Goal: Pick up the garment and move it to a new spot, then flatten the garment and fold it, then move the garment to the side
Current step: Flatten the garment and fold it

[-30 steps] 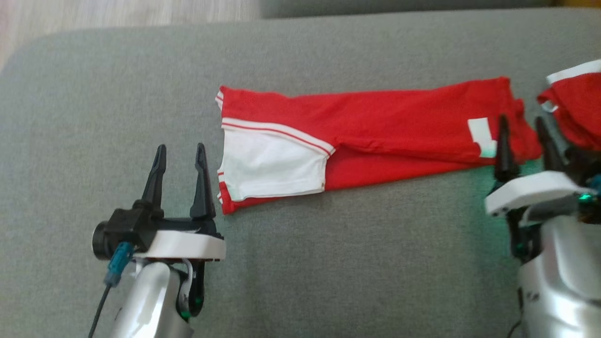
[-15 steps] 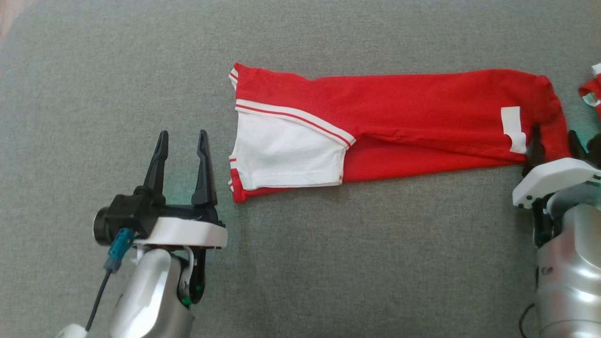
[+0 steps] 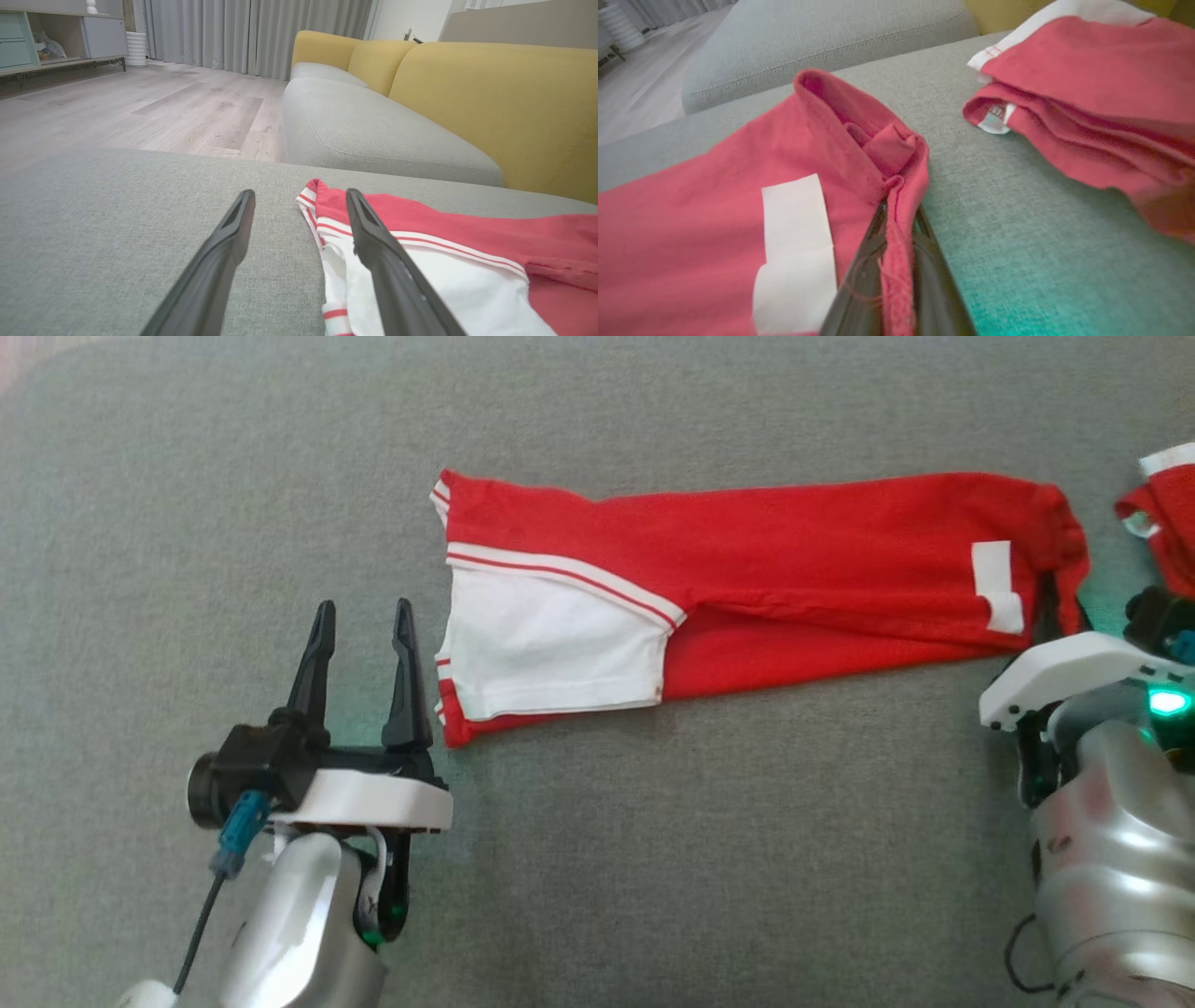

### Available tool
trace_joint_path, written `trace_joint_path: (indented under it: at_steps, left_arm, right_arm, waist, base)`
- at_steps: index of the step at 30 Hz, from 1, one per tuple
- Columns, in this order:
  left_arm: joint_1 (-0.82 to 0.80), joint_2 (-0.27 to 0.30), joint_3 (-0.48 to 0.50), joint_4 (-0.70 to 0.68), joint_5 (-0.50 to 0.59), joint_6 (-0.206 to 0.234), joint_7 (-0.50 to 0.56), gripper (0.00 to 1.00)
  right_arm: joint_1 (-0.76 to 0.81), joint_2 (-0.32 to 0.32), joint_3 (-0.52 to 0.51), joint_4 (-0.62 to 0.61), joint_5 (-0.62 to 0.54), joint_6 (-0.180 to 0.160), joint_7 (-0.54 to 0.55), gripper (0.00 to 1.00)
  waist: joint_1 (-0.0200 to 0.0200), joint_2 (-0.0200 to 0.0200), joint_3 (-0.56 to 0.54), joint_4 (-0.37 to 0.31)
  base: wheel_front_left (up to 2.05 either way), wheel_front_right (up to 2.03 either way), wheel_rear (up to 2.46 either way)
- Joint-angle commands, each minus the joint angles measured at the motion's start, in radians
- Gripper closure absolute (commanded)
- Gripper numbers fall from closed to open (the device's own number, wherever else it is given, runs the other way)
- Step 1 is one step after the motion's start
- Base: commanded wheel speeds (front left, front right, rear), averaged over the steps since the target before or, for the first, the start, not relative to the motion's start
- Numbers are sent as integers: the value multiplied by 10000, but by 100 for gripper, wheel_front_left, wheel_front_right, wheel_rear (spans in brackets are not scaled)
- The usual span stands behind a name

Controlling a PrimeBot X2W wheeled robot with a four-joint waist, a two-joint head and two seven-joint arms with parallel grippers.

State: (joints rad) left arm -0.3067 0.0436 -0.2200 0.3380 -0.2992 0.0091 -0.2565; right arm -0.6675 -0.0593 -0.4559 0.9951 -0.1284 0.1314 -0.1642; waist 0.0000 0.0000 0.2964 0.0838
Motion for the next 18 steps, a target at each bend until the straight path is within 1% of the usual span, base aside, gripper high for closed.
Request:
trace_joint_path:
  at_steps: [1,4,9,11,14,18]
  left_arm:
    - [-235,67,351,-256,41,43,-53,0]
    - [-166,67,463,-222,77,16,-53,0]
    - [-19,67,604,-195,62,-32,-53,0]
    - [30,67,615,-180,28,-49,-53,0]
    - [118,67,583,-136,-44,-53,-53,0]
    - [264,66,501,-98,-134,-22,-53,0]
  right_arm:
    - [28,88,230,-61,82,-7,-149,100]
    - [3,-162,152,-297,262,-7,-386,100]
    - [214,-1059,-209,-883,431,-7,-395,100]
    - [300,-1297,-283,-1110,497,-7,-303,100]
    - [391,-1258,-154,-1501,731,-7,-123,100]
    - [508,-867,582,-2177,1199,-7,133,100]
  waist:
    - [0,0,-137,-104]
    - [0,0,-353,-236]
    - [0,0,-734,-413]
    - [0,0,-881,-451]
    - [0,0,-1115,-471]
    - [0,0,-1409,-447]
  base:
    - [0,0,0]
    - [0,0,0]
    - [0,0,0]
    - [0,0,0]
    - [0,0,0]
    - [0,0,0]
